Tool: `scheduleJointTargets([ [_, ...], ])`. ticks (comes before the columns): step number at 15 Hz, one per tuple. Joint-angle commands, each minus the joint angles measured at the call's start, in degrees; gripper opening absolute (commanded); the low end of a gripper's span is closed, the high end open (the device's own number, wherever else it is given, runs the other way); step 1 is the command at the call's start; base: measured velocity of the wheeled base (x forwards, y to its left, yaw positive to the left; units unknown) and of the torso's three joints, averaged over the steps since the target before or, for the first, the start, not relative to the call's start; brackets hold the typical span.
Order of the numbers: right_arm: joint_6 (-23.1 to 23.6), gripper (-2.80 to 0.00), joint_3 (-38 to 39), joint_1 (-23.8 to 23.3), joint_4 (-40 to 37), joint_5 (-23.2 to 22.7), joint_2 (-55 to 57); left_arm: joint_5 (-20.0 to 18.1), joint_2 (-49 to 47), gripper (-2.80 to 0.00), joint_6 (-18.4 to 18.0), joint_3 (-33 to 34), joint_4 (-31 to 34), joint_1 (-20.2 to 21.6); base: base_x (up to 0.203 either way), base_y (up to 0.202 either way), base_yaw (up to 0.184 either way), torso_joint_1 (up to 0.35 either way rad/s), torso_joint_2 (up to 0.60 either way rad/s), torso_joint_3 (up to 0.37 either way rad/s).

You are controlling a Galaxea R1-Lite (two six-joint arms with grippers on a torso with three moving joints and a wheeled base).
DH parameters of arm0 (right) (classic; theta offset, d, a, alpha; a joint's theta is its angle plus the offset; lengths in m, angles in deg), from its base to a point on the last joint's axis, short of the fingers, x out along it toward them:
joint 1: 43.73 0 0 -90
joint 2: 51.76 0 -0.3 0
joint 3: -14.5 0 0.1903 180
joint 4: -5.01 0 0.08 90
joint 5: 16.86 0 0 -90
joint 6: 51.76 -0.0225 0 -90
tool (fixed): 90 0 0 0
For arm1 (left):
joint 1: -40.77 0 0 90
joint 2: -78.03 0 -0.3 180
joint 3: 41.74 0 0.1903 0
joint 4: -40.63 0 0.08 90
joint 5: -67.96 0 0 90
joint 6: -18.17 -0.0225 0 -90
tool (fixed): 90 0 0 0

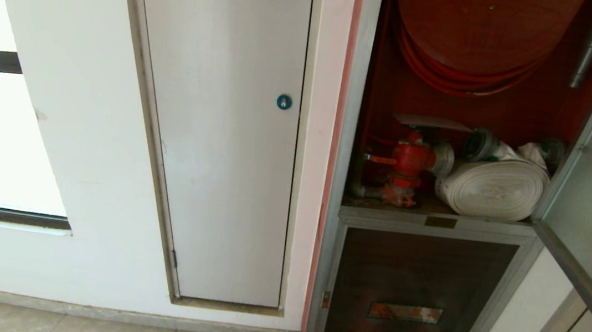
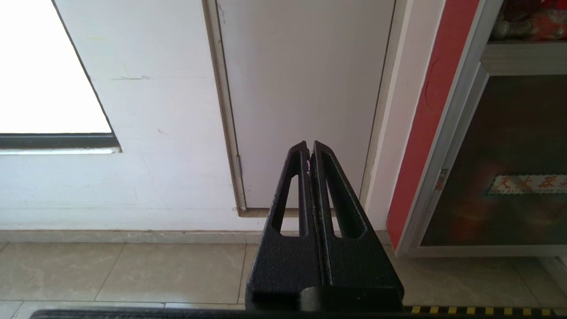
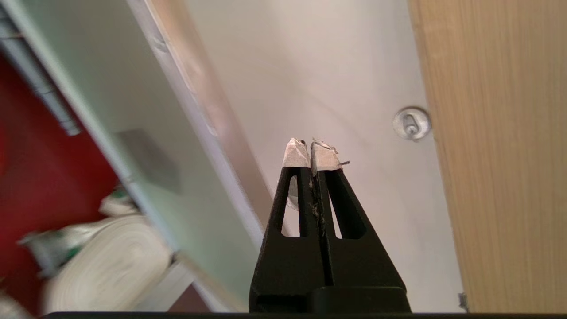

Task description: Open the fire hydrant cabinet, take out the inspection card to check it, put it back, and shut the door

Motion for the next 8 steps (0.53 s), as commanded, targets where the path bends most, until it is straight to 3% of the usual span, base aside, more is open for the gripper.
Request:
scheduleJointTargets([
  [1, -0.59, -2.80, 6.24, -6.32, 5.83, -3.42, 1.76, 0.00, -0.07, -2.80, 0.00, 0.00, -0.02, 0.00, 0.000, 0.000, 0.000, 0.000, 0.00, 0.000],
  [4, -3.70, -2.80, 8.94, -12.23, 12.64, -6.04, 4.99, 0.00, -0.07, -2.80, 0.00, 0.00, -0.02, 0.00, 0.000, 0.000, 0.000, 0.000, 0.00, 0.000],
  [8, -5.47, -2.80, 11.95, -14.51, 19.06, -7.76, 10.34, 0.00, -0.07, -2.80, 0.00, 0.00, -0.02, 0.00, 0.000, 0.000, 0.000, 0.000, 0.00, 0.000],
])
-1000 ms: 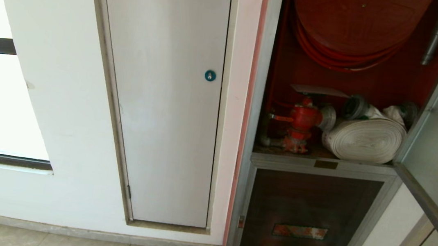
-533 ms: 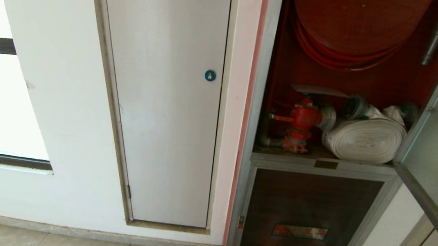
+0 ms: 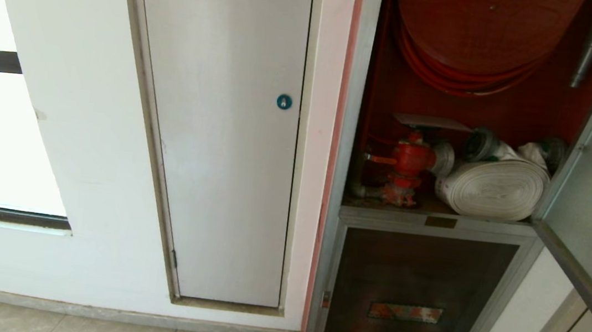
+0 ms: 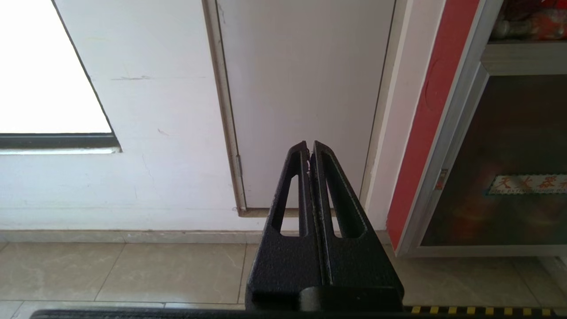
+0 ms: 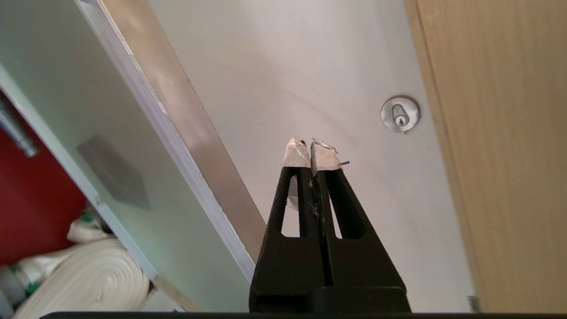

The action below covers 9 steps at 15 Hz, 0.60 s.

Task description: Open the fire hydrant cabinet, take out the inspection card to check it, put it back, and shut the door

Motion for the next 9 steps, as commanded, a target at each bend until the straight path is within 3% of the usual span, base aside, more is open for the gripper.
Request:
scheduleJointTargets([
  [1, -1.44, -2.80, 0.81, -1.37, 2.25, -0.08, 4.60, 0.02, -0.07, -2.80, 0.00, 0.00, -0.02, -0.02, 0.000, 0.000, 0.000, 0.000, 0.00, 0.000],
  [5, -3.07, -2.80, 0.56, -3.34, 6.91, -1.03, 9.95, 0.02, -0.07, -2.80, 0.00, 0.00, -0.02, -0.02, 0.000, 0.000, 0.000, 0.000, 0.00, 0.000],
  [9, -3.30, -2.80, 0.41, -6.41, 10.41, -5.35, 13.74, 0.02, -0.07, -2.80, 0.00, 0.00, -0.02, -0.02, 0.000, 0.000, 0.000, 0.000, 0.00, 0.000],
])
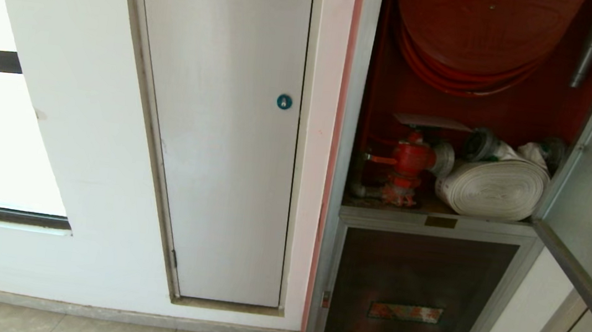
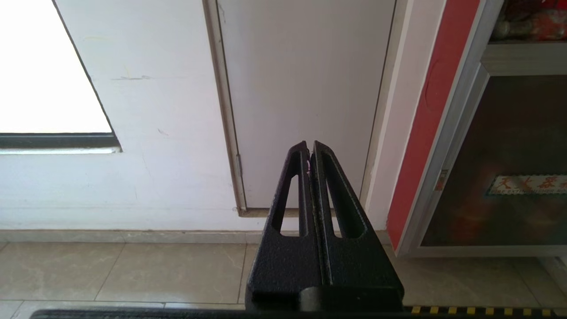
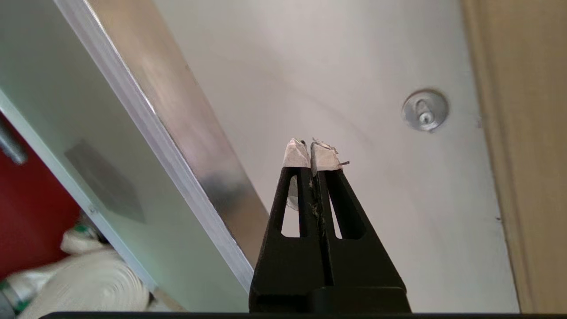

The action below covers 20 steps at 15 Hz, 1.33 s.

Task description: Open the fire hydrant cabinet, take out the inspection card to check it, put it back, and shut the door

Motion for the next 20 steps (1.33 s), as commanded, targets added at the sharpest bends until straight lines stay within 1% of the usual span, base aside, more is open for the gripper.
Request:
scheduleJointTargets([
  [1, -0.32, -2.80, -0.03, -0.66, 0.40, -1.52, 2.40, -0.02, -0.07, -2.80, 0.00, 0.00, -0.02, 0.00, 0.000, 0.000, 0.000, 0.000, 0.00, 0.000],
  [4, -0.32, -2.80, -0.03, -0.62, 0.30, -5.12, 1.61, -0.02, -0.07, -2.80, 0.00, 0.00, -0.02, 0.00, 0.000, 0.000, 0.000, 0.000, 0.00, 0.000],
  [6, -0.32, -2.80, -0.03, -0.62, 0.05, -5.92, 1.47, -0.02, -0.07, -2.80, 0.00, 0.00, -0.02, 0.00, 0.000, 0.000, 0.000, 0.000, 0.00, 0.000],
  [8, -0.32, -2.80, 0.06, -0.56, -0.13, -8.50, 1.05, -0.02, -0.07, -2.80, 0.00, 0.00, -0.02, 0.00, 0.000, 0.000, 0.000, 0.000, 0.00, 0.000],
  [9, -0.29, -2.80, 0.28, -0.54, -0.47, -8.88, 0.42, -0.02, -0.07, -2.80, 0.00, 0.00, -0.02, 0.00, 0.000, 0.000, 0.000, 0.000, 0.00, 0.000],
  [11, -0.26, -2.80, 0.33, -0.38, -2.36, -10.22, -0.95, -0.02, -0.07, -2.80, 0.00, 0.00, -0.02, 0.00, 0.000, 0.000, 0.000, 0.000, 0.00, 0.000],
  [14, -0.30, -2.80, 0.49, 0.70, -4.66, -14.32, -4.08, -0.02, -0.07, -2.80, 0.00, 0.00, -0.02, 0.00, 0.000, 0.000, 0.000, 0.000, 0.00, 0.000],
  [15, -0.24, -2.80, 0.43, 2.08, -5.77, -15.78, -5.80, -0.02, -0.07, -2.80, 0.00, 0.00, -0.02, 0.00, 0.000, 0.000, 0.000, 0.000, 0.00, 0.000],
  [17, 0.30, -2.80, 0.05, 6.41, -9.32, -18.33, -8.88, -0.02, -0.07, -2.80, 0.00, 0.00, -0.02, 0.00, 0.000, 0.000, 0.000, 0.000, 0.00, 0.000],
  [20, 1.10, -2.80, -3.13, 13.67, -16.20, -19.13, -11.82, -0.02, -0.07, -2.80, 0.00, 0.00, -0.02, 0.00, 0.000, 0.000, 0.000, 0.000, 0.00, 0.000],
])
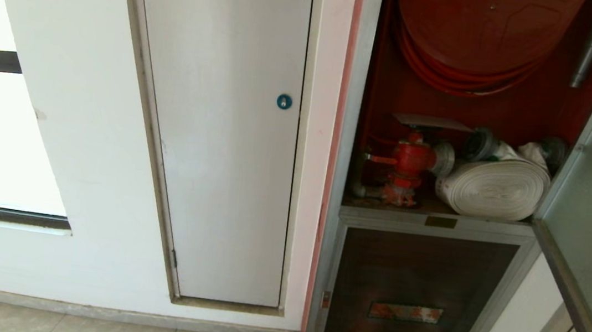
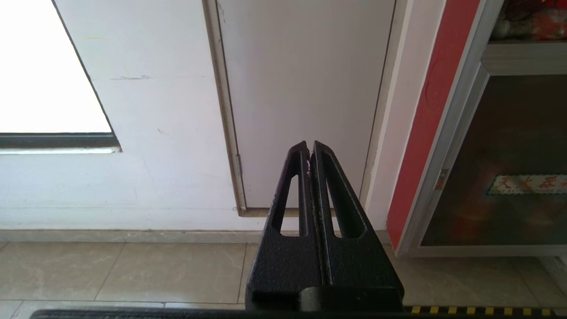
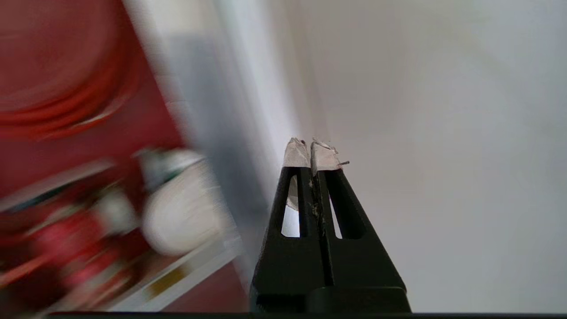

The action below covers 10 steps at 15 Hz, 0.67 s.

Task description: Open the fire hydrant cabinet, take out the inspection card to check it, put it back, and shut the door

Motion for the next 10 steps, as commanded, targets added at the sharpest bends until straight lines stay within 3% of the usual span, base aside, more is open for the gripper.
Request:
scheduleJointTargets([
  [1, 0.07, -2.80, -4.10, 6.06, -6.19, 0.01, -3.80, -0.02, -0.07, -2.80, 0.00, 0.00, -0.02, -0.02, 0.000, 0.000, 0.000, 0.000, 0.00, 0.000],
  [6, 0.29, -2.80, -11.34, 7.18, -14.59, -2.06, -3.91, -0.02, -0.07, -2.80, 0.00, 0.00, -0.02, -0.02, 0.000, 0.000, 0.000, 0.000, 0.00, 0.000],
  [10, 0.04, -2.80, -13.06, 7.17, -14.78, -3.49, 2.35, -0.02, -0.07, -2.80, 0.00, 0.00, -0.02, -0.02, 0.000, 0.000, 0.000, 0.000, 0.00, 0.000],
])
